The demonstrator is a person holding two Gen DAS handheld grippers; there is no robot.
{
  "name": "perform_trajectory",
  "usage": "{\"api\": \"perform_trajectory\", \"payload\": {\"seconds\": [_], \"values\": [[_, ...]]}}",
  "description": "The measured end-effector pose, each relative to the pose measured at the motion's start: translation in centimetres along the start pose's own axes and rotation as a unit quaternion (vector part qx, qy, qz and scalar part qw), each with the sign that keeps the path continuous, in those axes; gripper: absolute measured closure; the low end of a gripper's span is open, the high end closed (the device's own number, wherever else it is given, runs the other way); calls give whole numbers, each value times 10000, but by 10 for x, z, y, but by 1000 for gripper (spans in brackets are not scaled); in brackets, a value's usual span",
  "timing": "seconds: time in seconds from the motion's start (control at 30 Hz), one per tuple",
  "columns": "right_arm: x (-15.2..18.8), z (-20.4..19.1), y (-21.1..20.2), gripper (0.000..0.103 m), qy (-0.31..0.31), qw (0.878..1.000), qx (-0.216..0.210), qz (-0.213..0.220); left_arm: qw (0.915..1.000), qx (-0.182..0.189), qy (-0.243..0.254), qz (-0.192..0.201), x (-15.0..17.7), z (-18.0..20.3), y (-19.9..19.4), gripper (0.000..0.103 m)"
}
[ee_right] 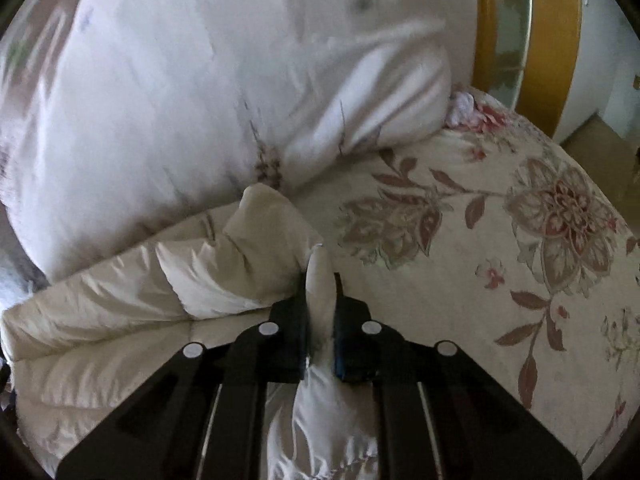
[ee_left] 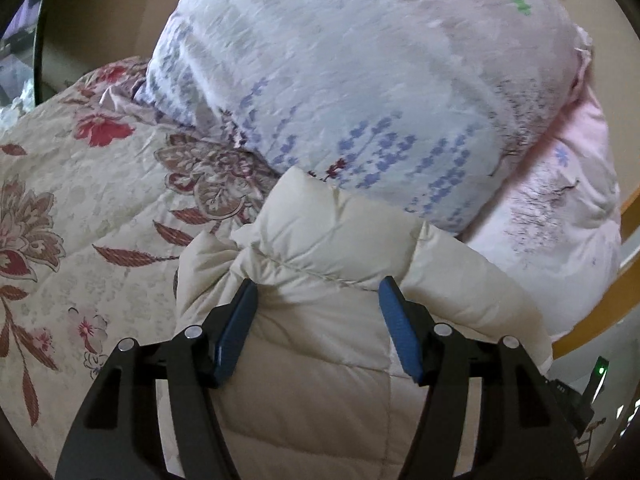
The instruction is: Fold large clothes
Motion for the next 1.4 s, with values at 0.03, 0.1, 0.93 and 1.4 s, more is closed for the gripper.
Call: {"api": "perform_trajectory", "payload": {"seconds": [0.03, 0.1, 0.93, 1.4], "values": [[1, 0, 1, 92, -12, 10000, 56, -13, 10000, -46, -9, -13, 0, 0, 2, 39], [2, -2, 4, 92, -27, 9999, 148, -39, 9999, -132, -24, -19, 0, -1, 7, 39], [3, 9, 4, 72, 168, 9986, -459, -201, 9987, 127, -477, -155, 1, -30, 16, 37], [85, 109, -103, 26, 1262, 9713, -2012, -150, 9952, 972, -51, -124, 79, -52, -114, 30]]}}
Point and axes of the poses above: each gripper's, at about its wrist camera, not at the fingertips, and y roughly the way its jaws point, z to its right, x to its underside, the point moved 3 cm from there along y, roughly the way its jaws point, and after that the axes turned 5 degrees about -z, right-handed, at the moved point
